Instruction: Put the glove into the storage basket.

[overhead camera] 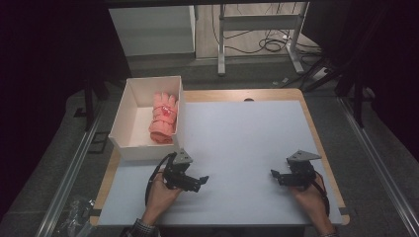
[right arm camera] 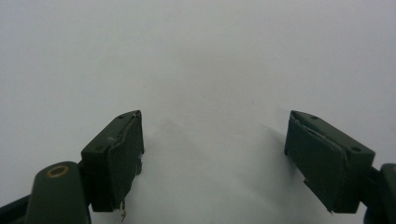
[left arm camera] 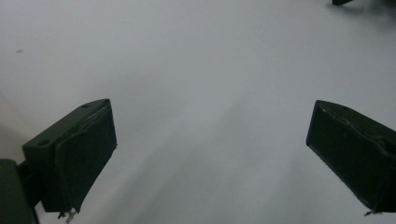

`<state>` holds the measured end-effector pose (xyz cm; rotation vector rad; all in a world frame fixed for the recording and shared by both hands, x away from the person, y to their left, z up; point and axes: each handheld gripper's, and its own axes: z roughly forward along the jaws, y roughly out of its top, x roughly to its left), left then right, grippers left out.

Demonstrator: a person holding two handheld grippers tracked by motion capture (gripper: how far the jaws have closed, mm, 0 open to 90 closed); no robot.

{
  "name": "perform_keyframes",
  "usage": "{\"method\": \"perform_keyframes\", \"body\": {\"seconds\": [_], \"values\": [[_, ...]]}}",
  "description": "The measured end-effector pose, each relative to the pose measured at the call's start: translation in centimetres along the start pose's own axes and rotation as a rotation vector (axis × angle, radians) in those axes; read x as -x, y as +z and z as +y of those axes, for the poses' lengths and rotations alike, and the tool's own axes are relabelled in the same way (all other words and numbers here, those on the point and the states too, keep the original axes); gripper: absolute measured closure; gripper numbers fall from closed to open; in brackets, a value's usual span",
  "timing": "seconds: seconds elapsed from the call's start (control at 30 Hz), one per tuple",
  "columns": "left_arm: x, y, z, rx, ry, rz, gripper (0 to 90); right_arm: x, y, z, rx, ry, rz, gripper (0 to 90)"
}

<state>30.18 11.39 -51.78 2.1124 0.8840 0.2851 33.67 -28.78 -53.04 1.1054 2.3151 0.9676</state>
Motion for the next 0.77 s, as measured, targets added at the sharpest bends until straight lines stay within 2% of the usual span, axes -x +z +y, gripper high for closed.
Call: {"method": "perform_keyframes", "body": {"seconds": [0.1, 0.13, 0.23, 0.33, 0.37, 0.4, 0.77], "values": [[0.2, 1.2, -0.4, 0.004, -0.003, -0.031, 2.1, 0.0, 0.0, 0.0, 0.0, 0.0, 0.0, 19.9], [0.4, 1.7, -0.5, -0.012, 0.008, -0.033, 2.1, 0.0, 0.0, 0.0, 0.0, 0.0, 0.0, 19.9], [0.7, 2.5, -0.7, -0.045, 0.046, 0.005, 2.0, 0.0, 0.0, 0.0, 0.0, 0.0, 0.0, 19.9], [0.9, 3.4, -1.0, -0.074, 0.051, 0.003, 2.0, 0.0, 0.0, 0.0, 0.0, 0.0, 0.0, 19.9], [0.9, 3.4, -1.0, -0.074, 0.051, 0.003, 2.1, 0.0, 0.0, 0.0, 0.0, 0.0, 0.001, 19.9], [1.2, 3.6, -0.9, -0.093, 0.069, 0.025, 2.1, 0.0, 0.0, 0.0, 0.0, 0.0, 0.0, 19.9], [1.2, 3.7, -0.8, -0.106, 0.066, 0.023, 1.4, 0.0, 0.0, 0.0, 0.0, 0.0, 0.001, 19.9]]}}
